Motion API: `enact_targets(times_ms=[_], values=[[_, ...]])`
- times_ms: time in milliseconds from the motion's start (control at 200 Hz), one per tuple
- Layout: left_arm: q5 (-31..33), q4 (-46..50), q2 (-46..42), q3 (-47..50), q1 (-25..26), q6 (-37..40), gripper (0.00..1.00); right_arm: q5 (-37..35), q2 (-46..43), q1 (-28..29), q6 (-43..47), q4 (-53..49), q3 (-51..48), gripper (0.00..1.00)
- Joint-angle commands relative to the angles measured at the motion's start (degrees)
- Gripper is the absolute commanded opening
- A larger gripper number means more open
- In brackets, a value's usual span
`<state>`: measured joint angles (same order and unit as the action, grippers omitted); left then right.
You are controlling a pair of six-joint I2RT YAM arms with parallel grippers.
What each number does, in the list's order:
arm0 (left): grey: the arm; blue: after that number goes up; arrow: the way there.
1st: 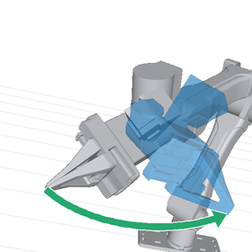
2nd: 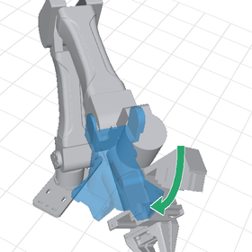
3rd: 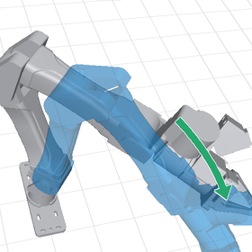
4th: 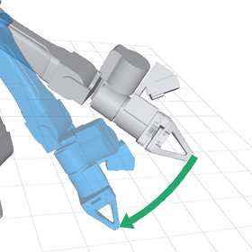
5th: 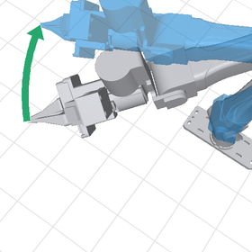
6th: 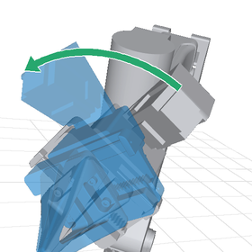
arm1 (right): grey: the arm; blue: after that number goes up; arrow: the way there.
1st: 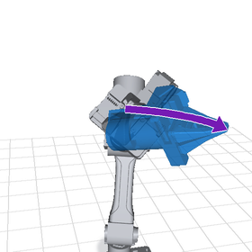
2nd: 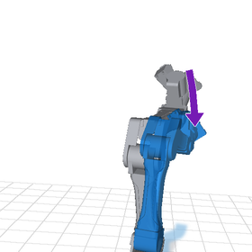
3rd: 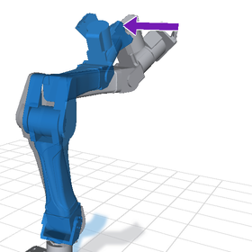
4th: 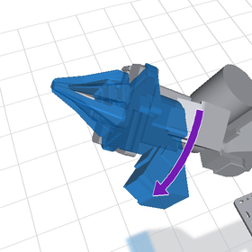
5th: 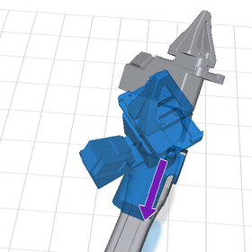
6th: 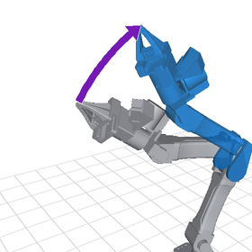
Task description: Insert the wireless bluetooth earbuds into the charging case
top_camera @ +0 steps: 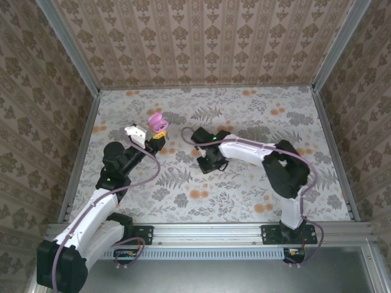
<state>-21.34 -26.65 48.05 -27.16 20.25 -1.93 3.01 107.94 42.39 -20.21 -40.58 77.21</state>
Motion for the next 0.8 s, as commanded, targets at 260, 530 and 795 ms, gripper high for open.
enact_targets(times_ms=[260, 530, 795], values=[[-4.3, -7.7, 10.7, -5.1, 6.3, -1.9, 0.41, 18.1, -27.5, -10.1, -12.9, 16.9, -6.0, 0.26], [-6.9, -17.1, 22.0, -9.0, 12.5, -5.7, 0.40, 24.1, -35.5, -10.7, -17.4, 26.2, -6.9, 0.26], [-12.2, -20.1, 25.1, -10.7, 13.8, -6.4, 0.39, 30.0, -33.2, -10.3, -15.9, 30.4, -6.5, 0.26]])
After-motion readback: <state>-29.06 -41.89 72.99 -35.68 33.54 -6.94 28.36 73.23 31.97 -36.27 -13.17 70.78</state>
